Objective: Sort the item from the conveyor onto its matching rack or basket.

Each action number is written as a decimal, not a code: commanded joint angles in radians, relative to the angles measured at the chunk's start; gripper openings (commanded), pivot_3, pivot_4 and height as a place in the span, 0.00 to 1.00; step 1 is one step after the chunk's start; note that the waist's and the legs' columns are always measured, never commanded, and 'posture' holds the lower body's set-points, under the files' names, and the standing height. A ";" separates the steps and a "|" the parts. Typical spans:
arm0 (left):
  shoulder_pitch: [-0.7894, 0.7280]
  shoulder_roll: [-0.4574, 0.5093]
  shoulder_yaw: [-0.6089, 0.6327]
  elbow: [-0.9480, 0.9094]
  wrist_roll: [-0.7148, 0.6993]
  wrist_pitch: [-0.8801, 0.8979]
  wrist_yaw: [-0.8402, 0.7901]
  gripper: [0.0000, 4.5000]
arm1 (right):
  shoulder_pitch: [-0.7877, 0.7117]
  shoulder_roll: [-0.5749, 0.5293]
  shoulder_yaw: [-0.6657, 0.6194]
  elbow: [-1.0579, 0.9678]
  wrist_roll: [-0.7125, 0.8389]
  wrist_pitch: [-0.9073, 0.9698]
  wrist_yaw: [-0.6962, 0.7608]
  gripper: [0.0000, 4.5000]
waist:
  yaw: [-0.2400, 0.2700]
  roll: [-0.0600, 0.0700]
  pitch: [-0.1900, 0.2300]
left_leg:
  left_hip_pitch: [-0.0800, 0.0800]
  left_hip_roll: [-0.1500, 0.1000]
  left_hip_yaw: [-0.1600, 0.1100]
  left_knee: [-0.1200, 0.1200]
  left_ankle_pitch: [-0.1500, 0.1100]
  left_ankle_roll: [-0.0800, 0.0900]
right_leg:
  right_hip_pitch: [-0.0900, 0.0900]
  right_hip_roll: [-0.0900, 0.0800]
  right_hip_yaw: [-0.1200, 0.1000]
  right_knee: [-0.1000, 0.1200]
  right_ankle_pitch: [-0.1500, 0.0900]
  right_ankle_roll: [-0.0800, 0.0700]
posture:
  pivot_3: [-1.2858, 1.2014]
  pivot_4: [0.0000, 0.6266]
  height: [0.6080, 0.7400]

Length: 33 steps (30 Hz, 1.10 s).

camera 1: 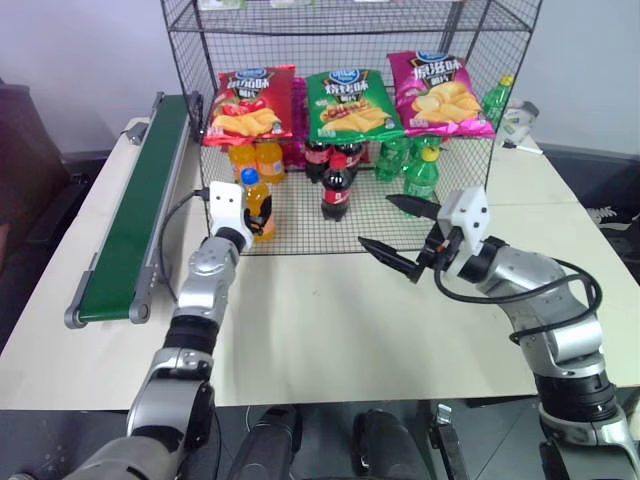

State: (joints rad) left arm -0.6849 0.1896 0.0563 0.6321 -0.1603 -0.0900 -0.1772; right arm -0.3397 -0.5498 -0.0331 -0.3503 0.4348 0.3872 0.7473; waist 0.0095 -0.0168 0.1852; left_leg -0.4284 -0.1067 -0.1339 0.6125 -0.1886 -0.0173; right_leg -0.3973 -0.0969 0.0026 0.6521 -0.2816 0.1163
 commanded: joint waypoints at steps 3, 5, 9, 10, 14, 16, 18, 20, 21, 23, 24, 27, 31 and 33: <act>-0.128 -0.012 0.047 0.210 0.036 -0.221 0.054 0.55 | 0.006 -0.004 -0.024 -0.050 0.006 -0.009 -0.022 1.00 | 0.001 0.000 0.000 | 0.000 0.000 0.000 0.000 0.000 0.000 | 0.000 0.000 0.000 0.000 0.000 0.000 | 0.52 0.24 1.00; -0.165 -0.020 0.057 0.292 0.030 -0.268 0.053 0.55 | 0.008 -0.004 -0.024 -0.052 0.007 -0.009 -0.026 1.00 | 0.002 0.000 0.000 | 0.000 0.000 0.000 0.001 0.000 0.000 | 0.000 0.000 0.000 0.001 0.000 0.000 | 0.52 0.24 1.00; -0.205 -0.025 0.086 0.381 0.009 -0.295 0.024 0.78 | 0.009 -0.005 -0.023 -0.053 0.007 -0.010 -0.029 1.00 | 0.001 0.000 0.000 | 0.000 0.000 0.000 0.001 0.000 0.000 | 0.000 0.001 -0.001 0.001 0.000 0.000 | 0.52 0.24 1.00; -0.210 -0.025 0.091 0.393 0.005 -0.299 0.018 0.86 | 0.009 -0.006 -0.023 -0.053 0.007 -0.010 -0.029 1.00 | 0.001 0.000 0.000 | 0.000 0.000 0.000 0.001 0.000 0.000 | 0.000 0.001 -0.001 0.001 0.000 0.000 | 0.52 0.24 1.00; -0.207 -0.021 0.098 0.400 0.020 -0.312 0.022 0.99 | 0.008 -0.007 -0.022 -0.050 0.007 -0.012 -0.027 1.00 | 0.001 0.000 0.000 | 0.000 0.000 0.000 0.001 0.000 0.000 | 0.000 0.001 -0.001 0.002 0.000 0.000 | 0.52 0.24 1.00; -0.195 -0.019 0.094 0.382 0.022 -0.312 0.012 0.99 | 0.007 -0.007 -0.021 -0.050 0.008 -0.011 -0.025 1.00 | 0.001 0.000 0.000 | 0.000 0.000 0.000 0.001 0.000 0.000 | 0.000 0.001 -0.001 0.003 0.000 0.000 | 0.52 0.24 1.00; -0.165 -0.017 0.090 0.329 0.019 -0.285 0.002 0.99 | 0.002 -0.007 -0.017 -0.046 0.008 -0.012 -0.022 1.00 | 0.000 0.000 0.000 | 0.000 0.000 0.000 0.001 0.000 0.000 | 0.000 0.002 -0.001 0.003 0.000 0.000 | 0.52 0.24 1.00; -0.126 -0.016 0.093 0.250 -0.003 -0.248 -0.029 0.99 | -0.004 -0.007 -0.015 -0.040 0.008 -0.013 -0.018 1.00 | -0.002 0.000 0.000 | 0.000 0.000 0.000 0.001 0.000 0.000 | 0.000 0.002 -0.001 0.003 0.000 0.000 | 0.52 0.24 1.00; -0.111 -0.016 0.095 0.218 -0.008 -0.235 -0.037 0.99 | -0.004 -0.007 -0.015 -0.040 0.008 -0.013 -0.017 1.00 | -0.002 0.000 0.000 | 0.000 0.000 0.000 0.001 0.000 0.000 | 0.000 0.002 -0.001 0.003 0.000 0.000 | 0.52 0.24 1.00; -0.061 -0.011 0.089 0.116 -0.001 -0.195 -0.027 0.99 | -0.009 -0.007 -0.015 -0.035 0.008 -0.014 -0.012 1.00 | -0.003 0.000 0.000 | 0.000 0.000 0.000 0.001 0.000 0.000 | 0.000 0.002 -0.001 0.003 0.000 0.000 | 0.52 0.24 1.00; -0.043 -0.011 0.087 0.076 -0.001 -0.175 -0.026 0.99 | -0.010 -0.007 -0.015 -0.034 0.008 -0.014 -0.011 1.00 | -0.003 0.000 0.000 | 0.000 0.000 0.000 0.001 0.000 0.000 | 0.000 0.002 -0.001 0.003 0.000 0.000 | 0.52 0.24 1.00; 0.036 -0.005 0.081 -0.088 0.004 -0.103 -0.018 0.99 | -0.017 -0.006 -0.014 -0.029 0.008 -0.014 -0.006 1.00 | -0.003 0.000 0.000 | 0.000 0.000 0.000 0.001 0.000 0.000 | 0.000 0.002 -0.001 0.003 0.000 0.000 | 0.52 0.24 1.00; 0.133 0.005 0.077 -0.300 -0.023 0.015 -0.036 0.99 | -0.018 -0.008 -0.014 -0.030 0.008 -0.014 -0.003 1.00 | -0.002 0.000 0.000 | 0.001 0.000 0.000 0.001 0.000 0.000 | 0.000 0.002 0.000 0.003 0.000 0.000 | 0.52 0.24 1.00; 0.202 0.033 0.064 -0.460 -0.084 0.122 -0.113 0.99 | -0.017 -0.013 -0.020 -0.032 0.009 -0.012 0.000 1.00 | -0.003 0.000 0.000 | 0.001 0.000 0.000 0.001 0.000 0.000 | 0.000 0.001 0.000 0.003 0.000 0.000 | 0.52 0.24 1.00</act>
State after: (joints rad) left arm -0.5002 0.1986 0.1294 0.3060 -0.1972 -0.0337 -0.2378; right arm -0.3442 -0.5516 -0.0319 -0.3567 0.4355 0.3872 0.7439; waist 0.0063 -0.0165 0.1848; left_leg -0.4277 -0.1066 -0.1342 0.6136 -0.1883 -0.0174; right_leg -0.3970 -0.0960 0.0026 0.6551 -0.2817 0.1164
